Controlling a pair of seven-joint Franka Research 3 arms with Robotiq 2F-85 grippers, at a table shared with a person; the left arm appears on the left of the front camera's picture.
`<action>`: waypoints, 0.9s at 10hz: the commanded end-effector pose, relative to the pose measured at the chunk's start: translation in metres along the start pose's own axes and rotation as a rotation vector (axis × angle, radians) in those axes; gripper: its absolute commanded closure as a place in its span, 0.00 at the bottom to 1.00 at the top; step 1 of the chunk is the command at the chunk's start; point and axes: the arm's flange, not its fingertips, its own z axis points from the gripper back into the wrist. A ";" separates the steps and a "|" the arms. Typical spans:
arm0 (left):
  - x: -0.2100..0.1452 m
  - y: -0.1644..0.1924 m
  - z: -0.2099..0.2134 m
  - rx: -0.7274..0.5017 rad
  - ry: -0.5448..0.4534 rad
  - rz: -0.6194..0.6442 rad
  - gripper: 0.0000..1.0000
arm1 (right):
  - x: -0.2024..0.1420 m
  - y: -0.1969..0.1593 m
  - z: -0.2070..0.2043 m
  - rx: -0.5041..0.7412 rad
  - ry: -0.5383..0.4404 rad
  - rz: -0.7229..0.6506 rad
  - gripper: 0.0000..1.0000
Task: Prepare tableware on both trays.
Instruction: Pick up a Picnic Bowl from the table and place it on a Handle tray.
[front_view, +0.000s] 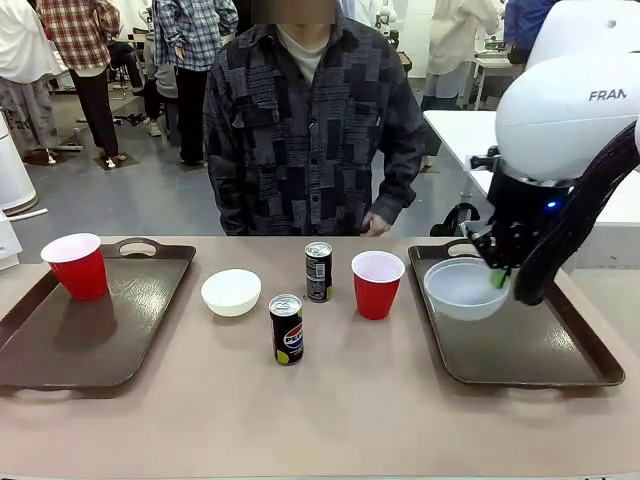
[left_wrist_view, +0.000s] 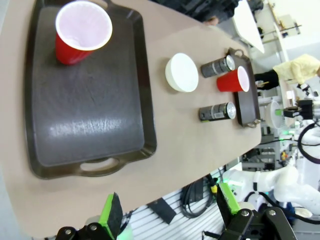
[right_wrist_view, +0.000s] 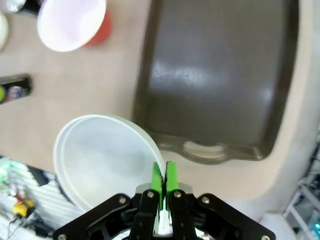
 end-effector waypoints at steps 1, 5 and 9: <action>0.000 0.000 0.001 -0.019 -0.004 0.009 0.00 | 0.012 -0.028 0.003 0.031 -0.012 0.011 1.00; 0.000 0.000 0.001 -0.019 -0.004 0.009 0.00 | 0.017 -0.081 0.004 -0.041 -0.121 -0.019 1.00; 0.000 0.000 0.001 -0.019 -0.004 0.009 0.00 | 0.011 -0.066 0.006 0.025 -0.047 -0.028 1.00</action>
